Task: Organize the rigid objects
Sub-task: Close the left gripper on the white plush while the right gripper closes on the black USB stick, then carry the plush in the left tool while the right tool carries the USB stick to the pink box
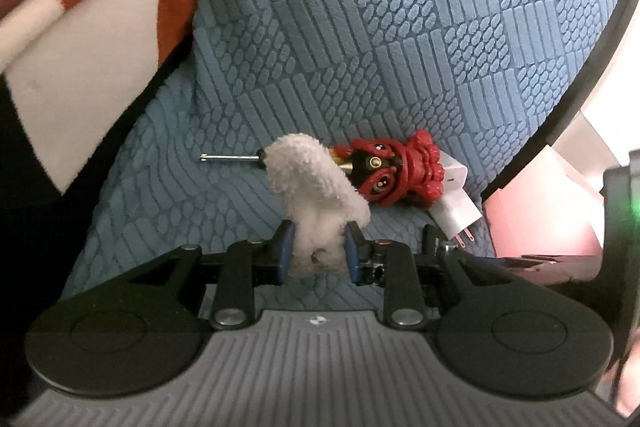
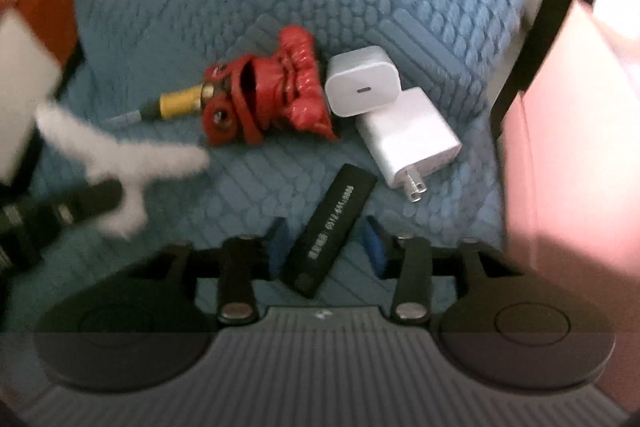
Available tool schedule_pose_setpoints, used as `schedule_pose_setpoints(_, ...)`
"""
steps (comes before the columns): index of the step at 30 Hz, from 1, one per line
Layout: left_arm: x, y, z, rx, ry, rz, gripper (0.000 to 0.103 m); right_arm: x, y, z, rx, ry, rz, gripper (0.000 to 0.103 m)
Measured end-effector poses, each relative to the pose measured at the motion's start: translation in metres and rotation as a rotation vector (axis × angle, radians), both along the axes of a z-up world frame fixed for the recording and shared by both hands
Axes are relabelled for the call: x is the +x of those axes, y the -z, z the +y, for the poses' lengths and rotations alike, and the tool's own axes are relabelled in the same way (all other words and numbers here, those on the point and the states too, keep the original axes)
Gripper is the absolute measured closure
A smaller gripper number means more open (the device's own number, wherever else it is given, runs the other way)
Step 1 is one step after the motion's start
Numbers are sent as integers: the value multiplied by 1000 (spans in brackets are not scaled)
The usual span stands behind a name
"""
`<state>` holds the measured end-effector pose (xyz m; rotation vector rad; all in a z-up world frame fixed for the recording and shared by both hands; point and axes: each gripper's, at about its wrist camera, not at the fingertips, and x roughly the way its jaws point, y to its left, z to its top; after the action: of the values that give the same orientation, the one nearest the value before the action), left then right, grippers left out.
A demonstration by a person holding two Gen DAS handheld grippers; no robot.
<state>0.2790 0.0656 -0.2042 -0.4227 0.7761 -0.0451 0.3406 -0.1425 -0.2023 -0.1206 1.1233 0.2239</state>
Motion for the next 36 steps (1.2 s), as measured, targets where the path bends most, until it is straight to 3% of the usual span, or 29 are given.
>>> schedule_pose_setpoints(3,-2,0,-2,-9,-8,2,72,-11,2,2,-26,4,-17,53)
schedule_pose_setpoints(7,-7,3,-8,-13,-17,16,72,-14,3,-9,43,46,9,75)
schedule_pose_setpoints(20,-33,-9,-27,-15,1,13,71,-55,-21,-16,40,25,-11,76)
schedule_pose_setpoints(29,-61,-12,-26,-41,-14,35,72,-86,-39,-29,123,48,-6,77)
schedule_pose_setpoints(32,-67,-14,-32,-11,16,42,72,-96,-46,-30,115,45,-10,78)
schedule_pose_setpoints(34,-69,-17,-35,11,27,37,72,-101,-49,-33,118,52,-3,82)
schedule_pose_setpoints(35,-70,-19,-37,13,32,35,71,-103,-51,-34,120,55,-1,91)
schedule_pose_setpoints(36,-72,-21,-38,13,35,35,71,-104,-53,-36,122,61,6,93)
